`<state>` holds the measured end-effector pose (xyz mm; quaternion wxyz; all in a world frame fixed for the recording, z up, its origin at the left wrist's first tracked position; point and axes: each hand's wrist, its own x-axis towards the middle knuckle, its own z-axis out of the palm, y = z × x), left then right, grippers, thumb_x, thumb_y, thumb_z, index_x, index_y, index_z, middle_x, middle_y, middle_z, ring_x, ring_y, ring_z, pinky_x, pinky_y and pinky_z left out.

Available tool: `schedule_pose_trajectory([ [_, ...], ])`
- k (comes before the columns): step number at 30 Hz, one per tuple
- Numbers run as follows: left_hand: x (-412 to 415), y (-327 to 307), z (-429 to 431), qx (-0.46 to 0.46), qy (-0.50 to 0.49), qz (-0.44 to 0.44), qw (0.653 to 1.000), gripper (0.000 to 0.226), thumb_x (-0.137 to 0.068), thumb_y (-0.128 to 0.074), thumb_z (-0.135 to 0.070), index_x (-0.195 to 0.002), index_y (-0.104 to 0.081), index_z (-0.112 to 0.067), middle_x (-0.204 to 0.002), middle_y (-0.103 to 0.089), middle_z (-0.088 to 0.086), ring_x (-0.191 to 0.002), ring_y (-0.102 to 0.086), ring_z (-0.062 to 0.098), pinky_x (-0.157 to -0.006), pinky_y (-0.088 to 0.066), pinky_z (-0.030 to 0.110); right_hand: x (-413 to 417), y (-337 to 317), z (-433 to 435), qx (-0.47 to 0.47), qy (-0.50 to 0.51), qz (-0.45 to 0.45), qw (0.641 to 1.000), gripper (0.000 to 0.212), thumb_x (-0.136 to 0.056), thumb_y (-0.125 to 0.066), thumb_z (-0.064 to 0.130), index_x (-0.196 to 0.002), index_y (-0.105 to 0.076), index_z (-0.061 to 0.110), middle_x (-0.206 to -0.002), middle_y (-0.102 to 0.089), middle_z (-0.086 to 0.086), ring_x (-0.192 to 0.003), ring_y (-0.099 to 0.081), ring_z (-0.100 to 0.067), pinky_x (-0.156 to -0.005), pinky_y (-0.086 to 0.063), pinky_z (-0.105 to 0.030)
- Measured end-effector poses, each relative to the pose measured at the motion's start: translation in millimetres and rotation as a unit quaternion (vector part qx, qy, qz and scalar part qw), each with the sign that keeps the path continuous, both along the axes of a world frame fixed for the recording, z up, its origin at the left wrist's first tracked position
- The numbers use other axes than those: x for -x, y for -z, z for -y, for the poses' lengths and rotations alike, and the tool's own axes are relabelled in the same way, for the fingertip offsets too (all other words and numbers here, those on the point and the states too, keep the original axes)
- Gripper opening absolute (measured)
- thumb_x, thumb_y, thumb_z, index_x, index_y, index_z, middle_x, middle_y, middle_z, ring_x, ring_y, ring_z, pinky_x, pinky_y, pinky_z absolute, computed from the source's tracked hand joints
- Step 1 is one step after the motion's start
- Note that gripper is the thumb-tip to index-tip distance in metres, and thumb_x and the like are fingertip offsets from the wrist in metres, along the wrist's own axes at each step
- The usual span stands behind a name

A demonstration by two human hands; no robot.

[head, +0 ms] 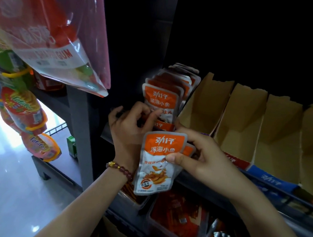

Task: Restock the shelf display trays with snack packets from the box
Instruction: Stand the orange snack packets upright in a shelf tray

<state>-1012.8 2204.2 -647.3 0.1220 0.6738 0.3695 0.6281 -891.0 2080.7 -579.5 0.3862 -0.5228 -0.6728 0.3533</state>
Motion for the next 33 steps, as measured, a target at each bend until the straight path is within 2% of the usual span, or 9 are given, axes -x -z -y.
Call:
schedule_pose_trajectory([
  [5, -4.3, 1.3, 2.0, 0.006, -0.004, 0.012, 1.000, 0.031, -0.089, -0.054, -0.042, -0.077, -0.064, -0.016, -0.074, -0.056, -0.024, -0.070, -0.056, -0.002, -0.107, -0.024, 0.042, 0.5, -0.7, 0.3, -0.008, 0.008, 0.002, 1.000, 0.021, -0.086, -0.065, 0.011, -0.100, -0.060, 0.026, -0.100, -0.069, 0.006, -0.097, -0.066, -0.006, -0.076, -0.053, -0.021],
  [10, -1.5, 2.5, 2.6, -0.002, -0.004, -0.010, 1.000, 0.033, -0.089, -0.053, -0.042, -0.067, -0.067, -0.020, -0.074, -0.059, -0.022, -0.074, -0.056, -0.003, -0.107, -0.020, 0.046, 0.8, 0.1, 0.6, -0.004, 0.007, -0.008, 1.000, 0.020, -0.086, -0.065, 0.010, -0.101, -0.060, 0.022, -0.100, -0.068, 0.005, -0.096, -0.066, -0.005, -0.076, -0.053, -0.020],
  [14, 1.5, -4.6, 6.8, 0.055, 0.026, -0.024, 0.998, 0.037, -0.088, -0.045, -0.055, -0.067, -0.060, -0.029, -0.066, -0.061, -0.023, -0.075, -0.059, -0.005, -0.114, -0.007, 0.040, -0.4, -1.4, 1.2, -0.003, -0.003, 0.009, 1.000, 0.019, -0.087, -0.064, 0.010, -0.098, -0.059, 0.025, -0.100, -0.068, 0.005, -0.096, -0.066, -0.005, -0.074, -0.053, -0.020],
  [17, 4.3, -15.7, 9.4, 0.097, 0.038, -0.050, 0.993, 0.041, -0.083, -0.036, -0.065, -0.068, -0.059, -0.034, -0.067, -0.061, -0.024, -0.075, -0.057, -0.010, -0.114, 0.000, 0.040, -1.0, -0.3, 1.9, -0.008, 0.001, 0.024, 1.000, 0.013, -0.087, -0.064, 0.012, -0.098, -0.059, 0.018, -0.099, -0.067, 0.002, -0.095, -0.065, -0.005, -0.074, -0.053, -0.019],
  [20, 9.8, -22.4, 7.9, 0.125, 0.028, -0.080, 0.989, 0.040, -0.082, -0.036, -0.068, -0.067, -0.058, -0.038, -0.067, -0.064, -0.021, -0.078, -0.061, -0.001, -0.115, -0.002, 0.049, 0.7, -3.2, 3.6, 0.003, -0.008, 0.039, 0.999, 0.013, -0.086, -0.065, 0.012, -0.097, -0.058, 0.011, -0.096, -0.066, -0.001, -0.091, -0.065, -0.005, -0.075, -0.054, -0.021],
  [23, 12.3, -24.4, 6.6, 0.135, 0.020, -0.085, 0.987, 0.037, -0.085, -0.040, -0.062, -0.069, -0.061, -0.036, -0.071, -0.068, -0.014, -0.083, -0.064, 0.009, -0.115, -0.002, 0.049, -0.4, -11.8, 6.8, -0.003, 0.008, 0.064, 0.998, 0.011, -0.086, -0.065, 0.013, -0.093, -0.058, 0.019, -0.093, -0.066, 0.011, -0.088, -0.064, 0.000, -0.073, -0.053, -0.018],
  [27, 12.9, -27.8, 13.8, 0.129, 0.026, -0.085, 0.988, 0.030, -0.086, -0.036, -0.051, -0.062, -0.049, -0.041, -0.059, -0.056, -0.020, -0.073, -0.059, 0.011, -0.116, 0.000, 0.048, -1.0, -12.5, 4.3, -0.073, 0.126, -0.090, 0.985, 0.022, -0.082, -0.067, 0.005, -0.092, -0.061, 0.024, -0.085, -0.070, 0.016, -0.085, -0.066, 0.000, -0.070, -0.052, -0.014],
  [31, 15.6, -27.9, 16.1, 0.115, 0.003, -0.094, 0.989, 0.033, -0.087, -0.038, -0.037, -0.088, -0.069, -0.030, -0.073, -0.070, -0.005, -0.084, -0.064, 0.020, -0.115, -0.002, 0.050, 5.9, -7.6, 0.2, -0.051, 0.186, -0.247, 0.949, 0.021, -0.082, -0.066, 0.001, -0.095, -0.066, 0.017, -0.086, -0.074, 0.003, -0.082, -0.071, -0.011, -0.067, -0.056, -0.022],
  [33, 16.0, -28.3, 13.2, 0.128, 0.004, -0.110, 0.986, 0.031, -0.087, -0.036, -0.037, -0.082, -0.066, -0.033, -0.073, -0.070, -0.003, -0.083, -0.064, 0.022, -0.115, -0.003, 0.051, 11.3, -7.4, -0.8, -0.045, 0.199, -0.283, 0.937, 0.023, -0.087, -0.062, 0.004, -0.104, -0.065, 0.018, -0.095, -0.074, -0.001, -0.087, -0.071, -0.014, -0.073, -0.058, -0.028],
])
